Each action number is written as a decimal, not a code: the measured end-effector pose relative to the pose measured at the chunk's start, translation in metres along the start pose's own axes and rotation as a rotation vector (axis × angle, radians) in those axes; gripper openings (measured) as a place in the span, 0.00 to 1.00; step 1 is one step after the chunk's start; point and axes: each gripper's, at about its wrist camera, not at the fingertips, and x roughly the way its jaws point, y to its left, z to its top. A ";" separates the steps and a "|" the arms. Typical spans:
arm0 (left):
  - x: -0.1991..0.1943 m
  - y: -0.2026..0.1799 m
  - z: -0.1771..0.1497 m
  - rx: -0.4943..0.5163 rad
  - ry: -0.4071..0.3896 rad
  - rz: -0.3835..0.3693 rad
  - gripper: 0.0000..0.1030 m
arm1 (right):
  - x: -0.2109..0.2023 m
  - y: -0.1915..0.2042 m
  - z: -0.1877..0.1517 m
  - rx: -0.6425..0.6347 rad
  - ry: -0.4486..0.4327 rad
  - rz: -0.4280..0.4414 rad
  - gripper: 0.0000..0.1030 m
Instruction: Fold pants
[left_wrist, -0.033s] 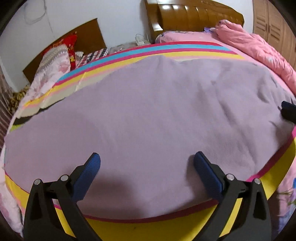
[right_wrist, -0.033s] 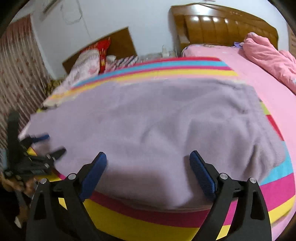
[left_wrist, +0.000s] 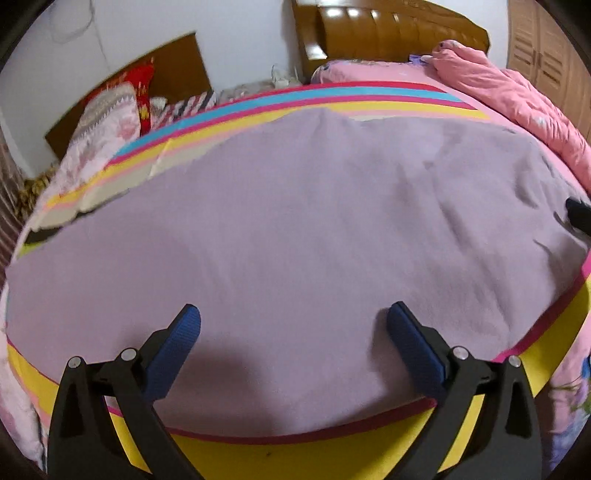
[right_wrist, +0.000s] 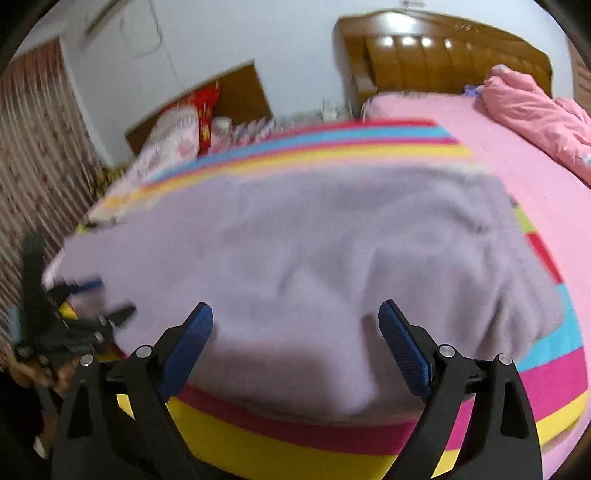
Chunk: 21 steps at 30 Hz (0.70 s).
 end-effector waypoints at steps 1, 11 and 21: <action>0.002 0.004 0.000 -0.027 0.012 -0.016 0.99 | -0.005 -0.007 0.005 0.007 -0.039 -0.008 0.85; -0.009 0.001 -0.001 -0.104 -0.007 -0.016 0.99 | -0.009 -0.061 0.018 0.133 -0.077 -0.062 0.86; -0.008 -0.007 -0.004 -0.105 -0.041 -0.011 0.99 | -0.010 -0.068 0.019 0.216 -0.072 -0.179 0.87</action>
